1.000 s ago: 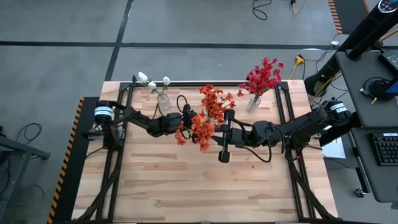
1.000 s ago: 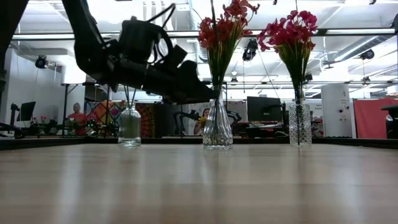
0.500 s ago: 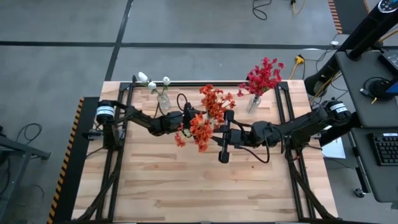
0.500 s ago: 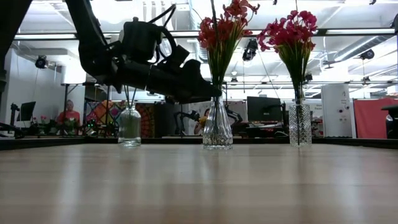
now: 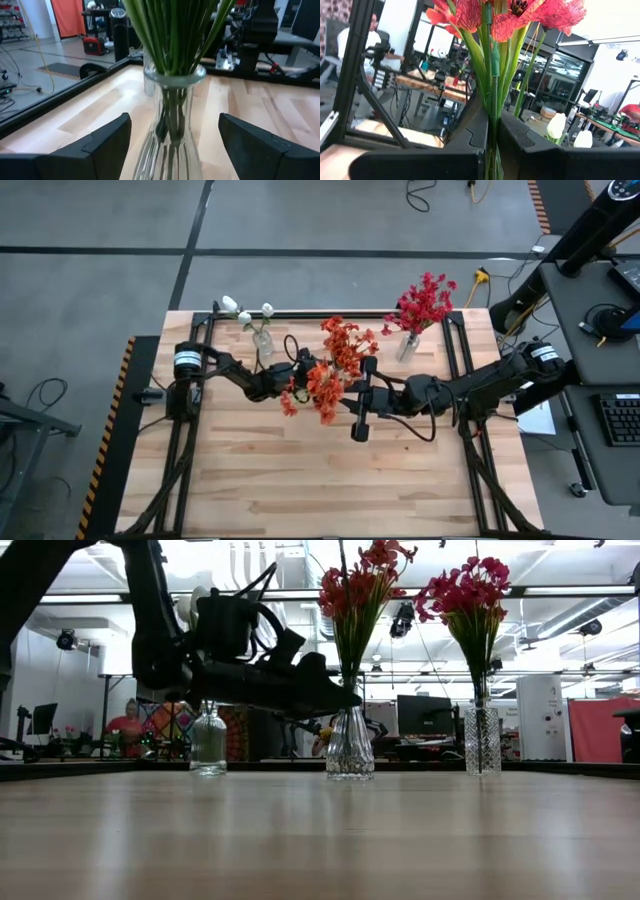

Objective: Sort flowers into vase by color
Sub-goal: Put the orange flowers into the bottom transparent vase

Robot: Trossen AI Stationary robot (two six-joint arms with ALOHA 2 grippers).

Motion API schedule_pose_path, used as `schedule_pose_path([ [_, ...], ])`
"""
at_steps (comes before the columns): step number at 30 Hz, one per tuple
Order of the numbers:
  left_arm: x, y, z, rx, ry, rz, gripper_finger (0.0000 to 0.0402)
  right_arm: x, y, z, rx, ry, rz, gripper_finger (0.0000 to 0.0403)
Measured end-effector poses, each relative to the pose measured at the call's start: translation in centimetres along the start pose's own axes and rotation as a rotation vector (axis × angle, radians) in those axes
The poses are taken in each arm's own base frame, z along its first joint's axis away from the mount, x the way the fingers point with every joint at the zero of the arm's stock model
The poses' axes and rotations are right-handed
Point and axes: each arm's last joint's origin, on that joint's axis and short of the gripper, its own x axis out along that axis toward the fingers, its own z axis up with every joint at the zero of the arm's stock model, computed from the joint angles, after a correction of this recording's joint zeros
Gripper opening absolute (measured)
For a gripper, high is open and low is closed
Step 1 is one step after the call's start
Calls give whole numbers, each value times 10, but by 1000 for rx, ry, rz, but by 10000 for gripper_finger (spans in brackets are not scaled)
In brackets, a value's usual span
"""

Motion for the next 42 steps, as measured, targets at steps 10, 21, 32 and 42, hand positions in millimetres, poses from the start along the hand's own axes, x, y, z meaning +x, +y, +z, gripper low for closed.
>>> schedule_pose_path([
  [10, 5, -1, 6, 2, -40, -4, 253, 1, -4, 3, 55, -41, -26, 19],
  [21, 6, -1, 5, 5, -30, -2, 184, 1, -4, 3, 44, -38, -26, 19],
  [32, 6, -1, 5, 5, -30, 0, 105, 1, -6, 2, 54, -37, -32, 19],
  [42, 6, -1, 5, 1, -28, 1, 96, 2, -11, -4, 51, -16, -53, 19],
])
